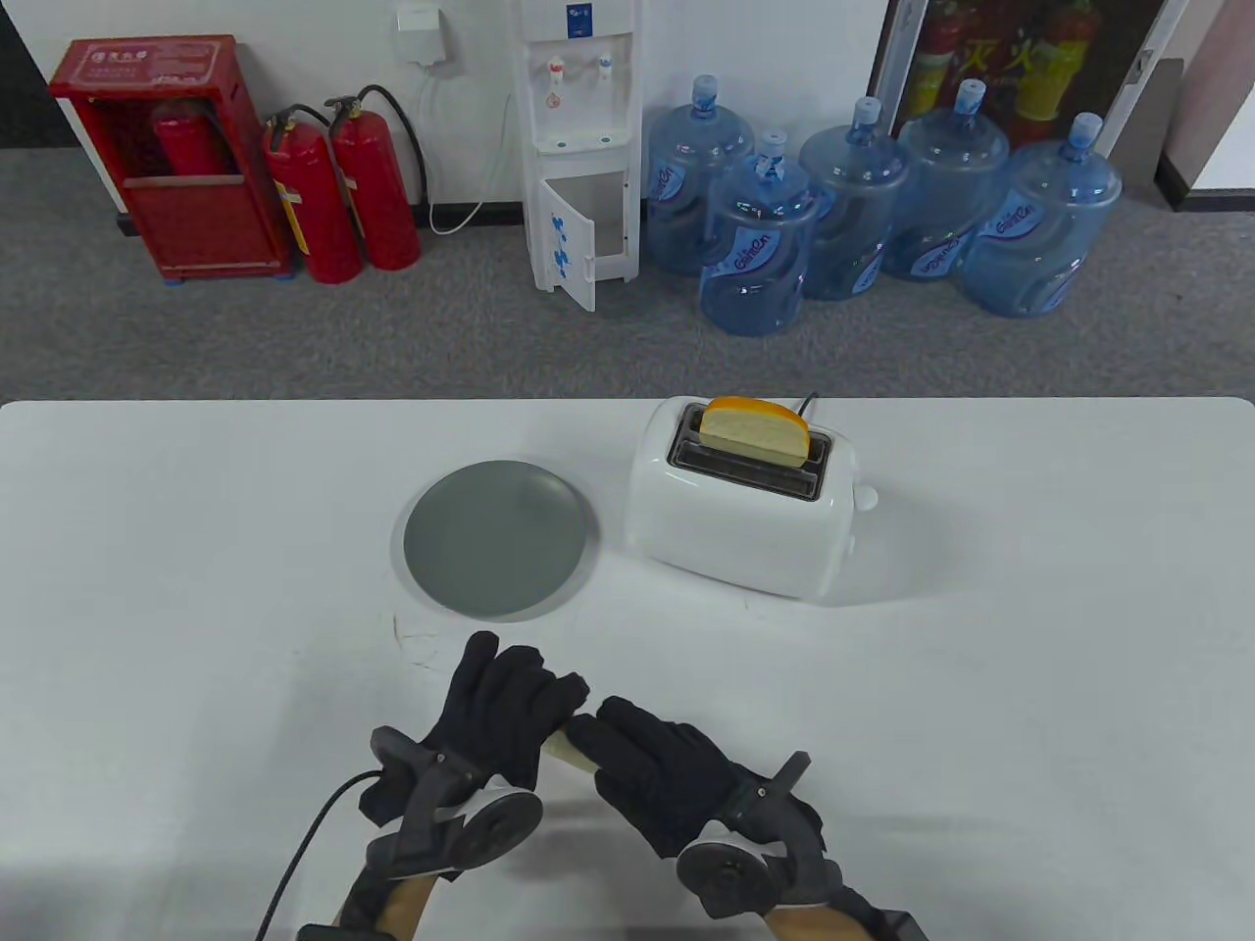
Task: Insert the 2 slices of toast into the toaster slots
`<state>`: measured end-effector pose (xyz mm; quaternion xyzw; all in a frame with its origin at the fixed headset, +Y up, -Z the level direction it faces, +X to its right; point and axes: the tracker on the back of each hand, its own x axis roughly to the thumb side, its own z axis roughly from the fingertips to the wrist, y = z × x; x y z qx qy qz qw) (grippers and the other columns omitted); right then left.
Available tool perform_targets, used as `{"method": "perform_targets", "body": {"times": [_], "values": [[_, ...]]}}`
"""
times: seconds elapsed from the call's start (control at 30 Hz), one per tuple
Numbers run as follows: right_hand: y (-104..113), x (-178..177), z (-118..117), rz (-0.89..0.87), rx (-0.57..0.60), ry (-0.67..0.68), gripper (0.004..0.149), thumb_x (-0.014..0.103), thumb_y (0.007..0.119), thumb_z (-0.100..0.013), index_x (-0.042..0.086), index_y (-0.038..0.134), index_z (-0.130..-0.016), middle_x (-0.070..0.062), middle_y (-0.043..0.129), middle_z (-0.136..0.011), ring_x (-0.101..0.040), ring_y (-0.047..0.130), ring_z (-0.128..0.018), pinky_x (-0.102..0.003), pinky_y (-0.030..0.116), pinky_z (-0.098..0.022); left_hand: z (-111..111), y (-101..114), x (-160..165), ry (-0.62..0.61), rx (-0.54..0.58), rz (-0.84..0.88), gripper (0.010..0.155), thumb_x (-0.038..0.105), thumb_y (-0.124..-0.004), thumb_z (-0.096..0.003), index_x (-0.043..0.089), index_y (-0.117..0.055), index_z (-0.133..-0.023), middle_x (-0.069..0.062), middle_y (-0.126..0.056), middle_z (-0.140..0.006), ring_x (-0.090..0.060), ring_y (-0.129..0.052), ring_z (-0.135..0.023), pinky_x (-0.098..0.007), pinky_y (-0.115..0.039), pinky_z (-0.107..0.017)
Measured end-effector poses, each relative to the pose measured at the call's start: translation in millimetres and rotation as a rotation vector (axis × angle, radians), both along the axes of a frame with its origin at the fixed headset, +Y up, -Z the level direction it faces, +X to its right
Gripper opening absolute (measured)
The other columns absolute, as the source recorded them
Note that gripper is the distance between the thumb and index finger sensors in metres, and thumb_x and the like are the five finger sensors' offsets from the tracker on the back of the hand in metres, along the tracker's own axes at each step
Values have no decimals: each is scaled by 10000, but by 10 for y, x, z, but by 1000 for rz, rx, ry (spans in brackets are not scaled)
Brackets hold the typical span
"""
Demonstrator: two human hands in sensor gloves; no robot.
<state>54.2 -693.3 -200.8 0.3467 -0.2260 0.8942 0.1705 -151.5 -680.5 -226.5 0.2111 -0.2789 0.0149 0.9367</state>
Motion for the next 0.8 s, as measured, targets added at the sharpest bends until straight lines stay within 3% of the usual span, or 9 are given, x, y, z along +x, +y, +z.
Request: {"method": "perform_targets", "body": {"times": [0.17, 0.4, 0.57, 0.8], "values": [[45, 37, 7, -14, -4, 9, 550, 352, 765, -659, 383, 503, -1142, -58, 809, -1044, -110, 1073, -730, -349, 960, -590, 18, -4, 45, -28, -20, -4, 488, 259, -575, -542, 345, -664, -1015, 56, -849, -890, -252, -826, -1001, -564, -527, -827], [50, 90, -17, -32, -11, 2, 526, 387, 796, -642, 367, 561, -1112, -20, 868, -979, -55, 1110, -647, -302, 1001, -537, 34, -42, 96, -54, -15, -37, 526, 273, -583, -553, 314, -594, -1077, 59, -824, -947, -259, -813, -1022, -555, -533, -828], [49, 134, -83, -153, -110, 12, 506, 364, 800, -640, 342, 588, -1099, -35, 894, -941, -43, 1129, -590, -280, 1025, -488, 45, -28, 85, -51, 14, -37, 544, 285, -584, -560, 305, -548, -1102, 66, -790, -1000, -258, -787, -1053, -553, -527, -829], [60, 193, -104, -164, -98, -11, 488, 378, 810, -628, 323, 621, -1075, -23, 921, -896, -7, 1133, -553, -260, 1032, -473, 41, -1, 17, -26, 55, -12, 544, 352, -589, -571, 296, -534, -1109, 69, -775, -1010, -263, -769, -1071, -552, -524, -828]]}}
